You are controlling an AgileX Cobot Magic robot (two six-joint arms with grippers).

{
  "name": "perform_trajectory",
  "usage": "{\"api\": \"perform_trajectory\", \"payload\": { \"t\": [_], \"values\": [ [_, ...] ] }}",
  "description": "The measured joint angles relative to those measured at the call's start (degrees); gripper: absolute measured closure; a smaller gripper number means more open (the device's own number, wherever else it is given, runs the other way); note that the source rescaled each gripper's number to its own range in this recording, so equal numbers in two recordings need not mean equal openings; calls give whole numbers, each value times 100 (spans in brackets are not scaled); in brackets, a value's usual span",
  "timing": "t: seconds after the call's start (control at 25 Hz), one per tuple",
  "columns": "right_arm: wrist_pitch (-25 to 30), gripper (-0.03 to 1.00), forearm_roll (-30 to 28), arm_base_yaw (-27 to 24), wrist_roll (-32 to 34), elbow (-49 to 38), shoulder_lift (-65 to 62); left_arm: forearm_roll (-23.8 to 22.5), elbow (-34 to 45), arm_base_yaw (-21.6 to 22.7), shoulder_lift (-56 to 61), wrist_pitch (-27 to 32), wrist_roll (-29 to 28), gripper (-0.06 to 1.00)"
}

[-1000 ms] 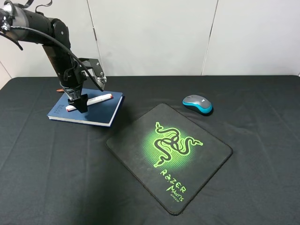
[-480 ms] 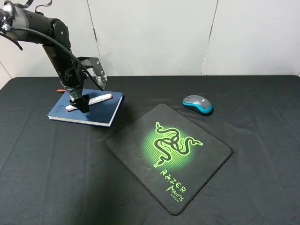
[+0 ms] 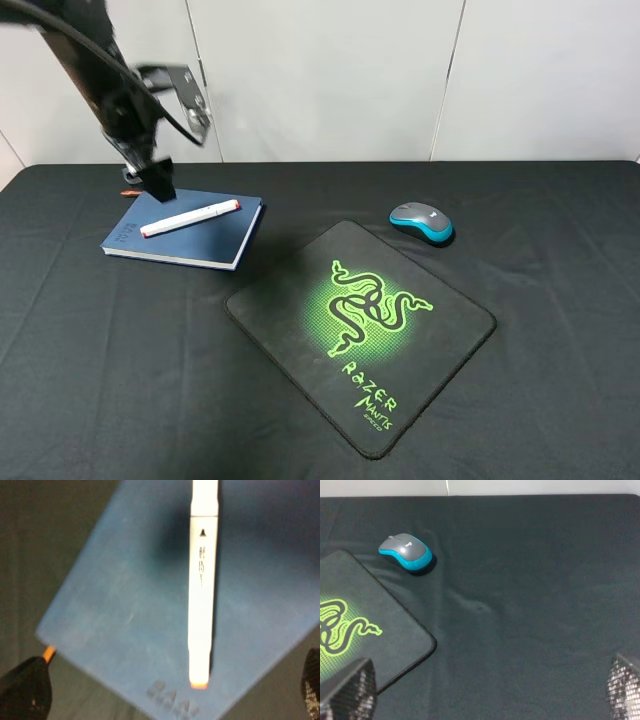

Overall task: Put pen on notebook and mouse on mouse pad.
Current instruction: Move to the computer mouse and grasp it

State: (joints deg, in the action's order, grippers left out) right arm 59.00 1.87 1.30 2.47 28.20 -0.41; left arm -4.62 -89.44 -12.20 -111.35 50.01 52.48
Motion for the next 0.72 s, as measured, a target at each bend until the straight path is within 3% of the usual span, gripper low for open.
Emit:
{"api": "perform_trajectory", "payload": {
  "t": [0.32, 0.72],
  "values": [
    [0, -3, 0, 0, 0, 0, 0, 32, 0, 0, 1247, 674, -157, -5],
    [0, -3, 0, 0, 0, 0, 0, 584, 244, 0, 2728, 1185, -567, -5]
  ]
}}
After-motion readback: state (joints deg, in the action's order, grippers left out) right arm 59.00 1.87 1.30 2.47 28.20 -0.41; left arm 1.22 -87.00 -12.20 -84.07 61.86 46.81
